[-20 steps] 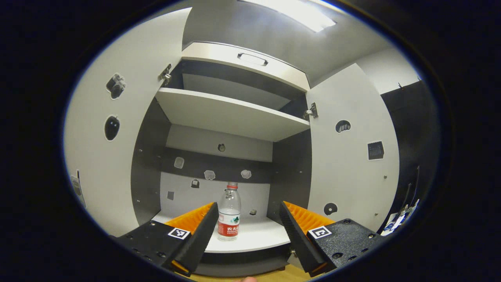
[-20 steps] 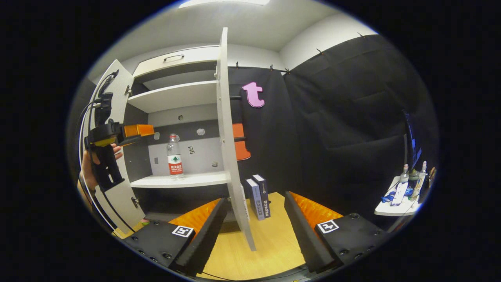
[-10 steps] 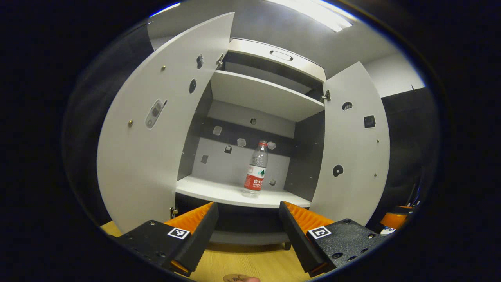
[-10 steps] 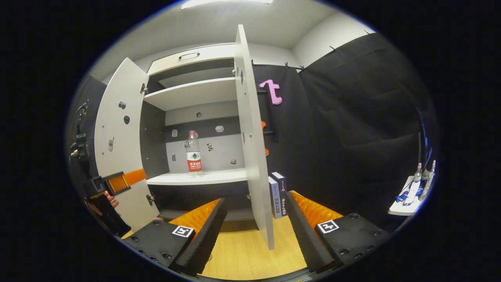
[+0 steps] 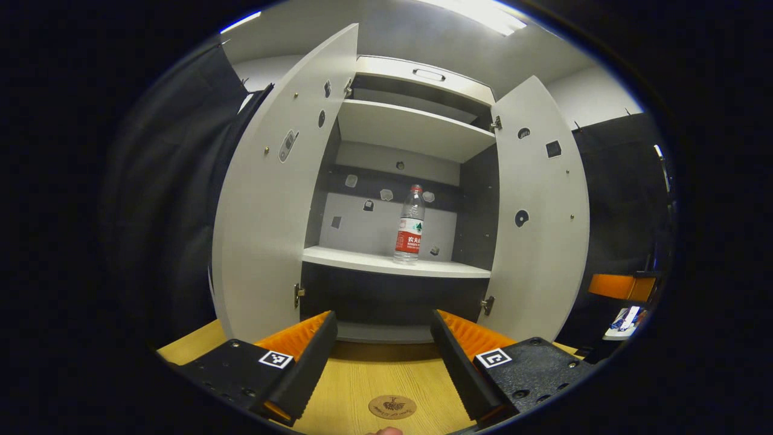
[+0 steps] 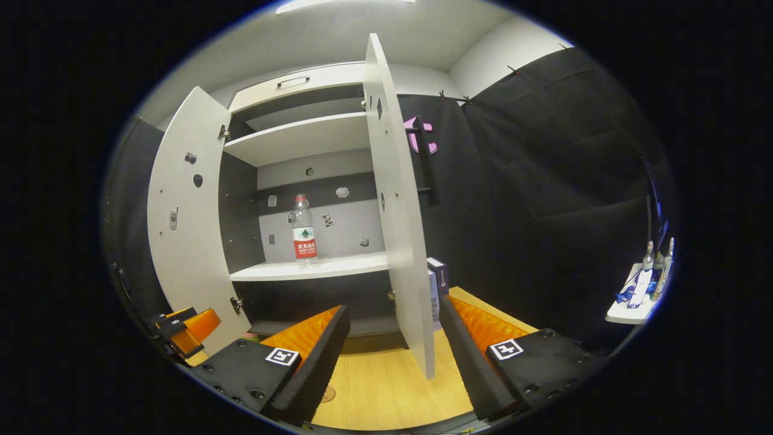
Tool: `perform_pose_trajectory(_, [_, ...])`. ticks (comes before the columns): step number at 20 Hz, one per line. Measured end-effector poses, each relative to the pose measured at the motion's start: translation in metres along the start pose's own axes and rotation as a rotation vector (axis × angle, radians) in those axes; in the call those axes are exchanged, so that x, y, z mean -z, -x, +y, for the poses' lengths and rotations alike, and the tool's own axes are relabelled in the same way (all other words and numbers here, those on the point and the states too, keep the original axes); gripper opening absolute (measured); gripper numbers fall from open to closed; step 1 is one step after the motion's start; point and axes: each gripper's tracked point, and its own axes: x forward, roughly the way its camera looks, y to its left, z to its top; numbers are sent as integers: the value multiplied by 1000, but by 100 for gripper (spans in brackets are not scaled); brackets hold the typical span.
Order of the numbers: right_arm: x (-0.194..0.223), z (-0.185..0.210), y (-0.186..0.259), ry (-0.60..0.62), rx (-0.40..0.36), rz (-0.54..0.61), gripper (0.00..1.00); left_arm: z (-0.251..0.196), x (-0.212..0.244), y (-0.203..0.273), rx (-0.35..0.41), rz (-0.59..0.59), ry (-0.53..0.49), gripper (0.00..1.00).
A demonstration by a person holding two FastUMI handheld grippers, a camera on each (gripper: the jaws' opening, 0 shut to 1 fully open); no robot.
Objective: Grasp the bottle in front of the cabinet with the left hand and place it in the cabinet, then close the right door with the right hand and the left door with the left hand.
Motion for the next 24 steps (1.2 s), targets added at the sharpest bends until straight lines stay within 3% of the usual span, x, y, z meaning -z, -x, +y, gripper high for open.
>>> perform_pose_trajectory(6, [-108, -76, -33, 32, 147, -150, 98, 4, -11, 6, 9, -32, -12, 95])
perform_pose_trajectory(10, [-145, -91, -76, 8, 149, -153, 98, 9, -14, 8, 7, -36, 11, 95])
perform_pose_trajectory(13, [-147, -113, -99, 9, 186, -156, 98, 12, -19, 10, 5, -48, 7, 95])
perform_pose_trajectory(14, [-148, -115, -106, 16, 190, -158, 89, 14, -20, 10, 2, -51, 2, 95])
perform_pose_trajectory(15, [-149, -116, -114, 25, 190, -157, 89, 16, -21, 10, -1, -52, -1, 95])
perform_pose_trajectory(16, [-149, -115, -116, 30, 184, -153, 98, 18, -20, 9, -7, -51, -1, 95])
perform_pose_trajectory(17, [-147, -113, -116, 30, 182, -146, 89, 20, -19, 8, -10, -47, 1, 95])
perform_pose_trajectory(18, [-148, -115, -116, 28, 186, -148, 88, 21, -17, 8, -13, -41, 5, 95])
perform_pose_trajectory(20, [-147, -113, -116, 18, 184, -158, 88, 22, -16, 7, -16, -34, 10, 95])
perform_pose_trajectory(21, [-145, -106, -116, 13, 163, -154, 98, 22, -16, 7, -13, -36, 13, 95])
perform_pose_trajectory(24, [-144, -87, -115, 20, 107, -150, 95, 17, -18, 4, -2, -42, 20, 95])
